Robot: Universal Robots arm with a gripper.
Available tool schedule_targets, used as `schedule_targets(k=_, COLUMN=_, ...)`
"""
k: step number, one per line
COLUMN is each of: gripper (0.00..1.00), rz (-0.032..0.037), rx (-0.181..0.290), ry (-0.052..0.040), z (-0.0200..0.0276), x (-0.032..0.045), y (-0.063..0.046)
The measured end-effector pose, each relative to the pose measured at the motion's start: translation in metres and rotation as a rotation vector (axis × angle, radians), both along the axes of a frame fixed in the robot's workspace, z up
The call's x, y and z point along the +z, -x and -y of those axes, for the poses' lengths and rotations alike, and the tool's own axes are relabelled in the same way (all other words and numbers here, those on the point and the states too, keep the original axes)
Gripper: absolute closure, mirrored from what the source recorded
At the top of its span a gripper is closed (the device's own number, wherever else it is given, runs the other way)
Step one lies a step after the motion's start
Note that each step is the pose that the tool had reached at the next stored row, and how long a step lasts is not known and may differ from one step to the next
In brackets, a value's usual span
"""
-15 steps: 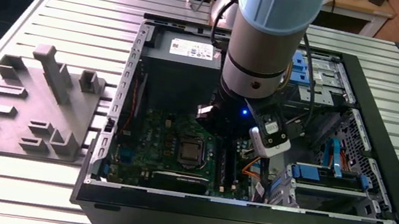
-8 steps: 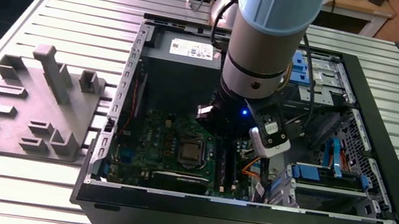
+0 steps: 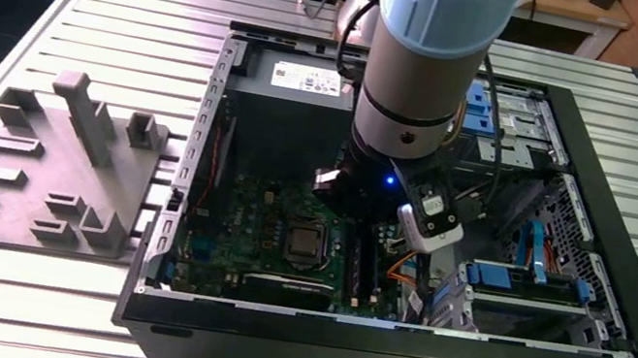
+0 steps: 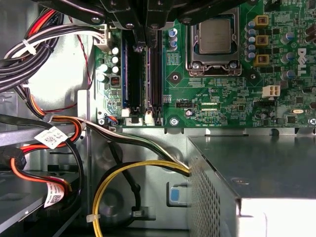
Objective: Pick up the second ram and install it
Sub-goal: 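Insert the second ram into the second slot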
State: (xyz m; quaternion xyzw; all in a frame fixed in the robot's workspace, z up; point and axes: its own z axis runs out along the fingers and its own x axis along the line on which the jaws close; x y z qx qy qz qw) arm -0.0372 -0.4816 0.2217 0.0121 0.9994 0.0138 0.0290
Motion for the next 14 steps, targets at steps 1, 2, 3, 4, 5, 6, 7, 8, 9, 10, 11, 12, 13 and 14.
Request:
schedule_targets(k=1, gripper=0.89, rz=0.0, rx=0.0, ry=0.0001, z=0.0, x=0.0, y=0.0)
schedule_targets(k=2, gripper=0.89, rz=-0.0001, rx=0.0, ry=0.0001, z=0.0, x=-0.0001, y=0.0)
schedule_targets(k=3, gripper=0.89, rz=0.0, rx=0.0, ry=0.0, z=0.0, x=-0.0003, y=0.0001)
schedule_targets(k=4, gripper=0.89, rz=0.0001, rx=0.0, ry=-0.0003, z=0.0, x=-0.0009, y=0.0001)
schedule_targets(k=5, gripper=0.89, rz=0.0001, rx=0.0, ry=-0.0002, z=0.0, x=-0.0014, y=0.0001)
schedule_targets(k=6, gripper=0.89, rz=0.0, rx=0.0, ry=0.0, z=0.0, x=-0.002, y=0.0001)
schedule_targets(k=7, gripper=0.89, rz=0.0, rx=0.0, ry=0.0001, z=0.0, x=-0.0024, y=0.0002)
schedule_targets(k=8, gripper=0.89, rz=-0.0001, rx=0.0, ry=0.0002, z=0.0, x=-0.0029, y=0.0002)
schedule_targets(k=9, gripper=0.89, rz=0.0, rx=0.0, ry=0.0, z=0.0, x=-0.0035, y=0.0002)
schedule_targets(k=10, gripper=0.89, rz=0.0, rx=0.0, ry=-0.0001, z=0.0, x=-0.0041, y=0.0002)
schedule_targets(k=11, gripper=0.89, rz=0.0, rx=0.0, ry=0.0, z=0.0, x=-0.0044, y=0.0002)
schedule_targets(k=12, gripper=0.89, rz=-0.0001, rx=0.0, ry=0.0002, z=0.0, x=-0.0047, y=0.0002)
schedule_targets(k=13, gripper=0.89, rz=-0.0001, rx=0.0, ry=0.0002, z=0.0, x=-0.0048, y=0.0002)
schedule_targets(k=14, gripper=0.89, rz=-0.0001, rx=0.0, ry=0.0002, z=0.0, x=-0.0049, y=0.0002)
